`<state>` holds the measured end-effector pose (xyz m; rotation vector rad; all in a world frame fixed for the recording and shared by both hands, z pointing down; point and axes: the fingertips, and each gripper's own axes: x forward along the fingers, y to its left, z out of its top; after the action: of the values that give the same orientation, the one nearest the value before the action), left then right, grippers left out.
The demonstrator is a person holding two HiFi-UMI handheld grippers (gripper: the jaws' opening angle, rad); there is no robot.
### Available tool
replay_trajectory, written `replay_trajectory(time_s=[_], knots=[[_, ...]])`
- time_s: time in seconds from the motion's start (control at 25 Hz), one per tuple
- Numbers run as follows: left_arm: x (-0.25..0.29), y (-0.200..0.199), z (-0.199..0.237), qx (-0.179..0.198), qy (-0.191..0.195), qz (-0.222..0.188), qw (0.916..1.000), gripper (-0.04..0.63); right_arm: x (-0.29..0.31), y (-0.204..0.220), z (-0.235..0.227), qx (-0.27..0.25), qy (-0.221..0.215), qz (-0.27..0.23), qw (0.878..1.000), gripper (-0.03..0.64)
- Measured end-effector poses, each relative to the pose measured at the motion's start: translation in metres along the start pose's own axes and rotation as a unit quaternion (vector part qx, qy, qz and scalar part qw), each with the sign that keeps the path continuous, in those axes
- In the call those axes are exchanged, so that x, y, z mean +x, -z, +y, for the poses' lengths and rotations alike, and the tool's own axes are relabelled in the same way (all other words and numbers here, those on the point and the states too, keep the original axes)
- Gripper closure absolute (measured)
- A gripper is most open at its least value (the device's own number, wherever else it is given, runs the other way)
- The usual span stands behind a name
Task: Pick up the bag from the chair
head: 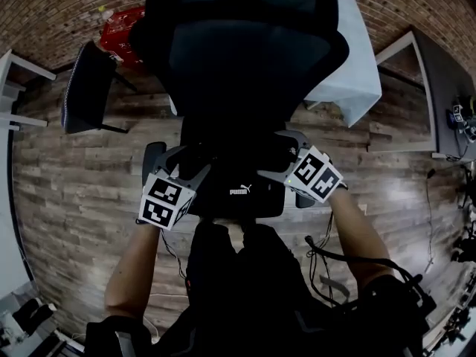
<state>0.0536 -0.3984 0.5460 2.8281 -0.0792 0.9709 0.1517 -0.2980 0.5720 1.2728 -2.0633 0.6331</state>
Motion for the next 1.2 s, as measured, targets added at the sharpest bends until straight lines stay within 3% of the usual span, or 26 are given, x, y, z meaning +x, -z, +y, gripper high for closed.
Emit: replay_trajectory(time_s=[0.4,0.56,0.72,0.96,1.2], knots=[[0.076,0.070,0.036,0.037,0.060,0.095,0.9930,0.300,0.081,0.072,-0.015,0.010,-0.038,0.112,0.993,0.196],[0.103,0.100,0.037,0.046,0.082,0.114,0.9890,0.293,0.112,0.108,-0.017,0.026,-0.057,0.148,0.987,0.186],[0.128,0.142,0.034,0.050,0.104,0.171,0.9784,0.284,0.142,0.138,-0.021,0.024,-0.070,0.178,0.981,0.178],[0.156,0.176,0.034,0.051,0.117,0.199,0.9717,0.282,0.176,0.170,-0.026,0.023,-0.078,0.207,0.975,0.173],[0.185,0.213,0.048,0.078,0.096,0.246,0.9613,0.280,0.202,0.197,-0.031,-0.027,-0.074,0.247,0.966,0.167]])
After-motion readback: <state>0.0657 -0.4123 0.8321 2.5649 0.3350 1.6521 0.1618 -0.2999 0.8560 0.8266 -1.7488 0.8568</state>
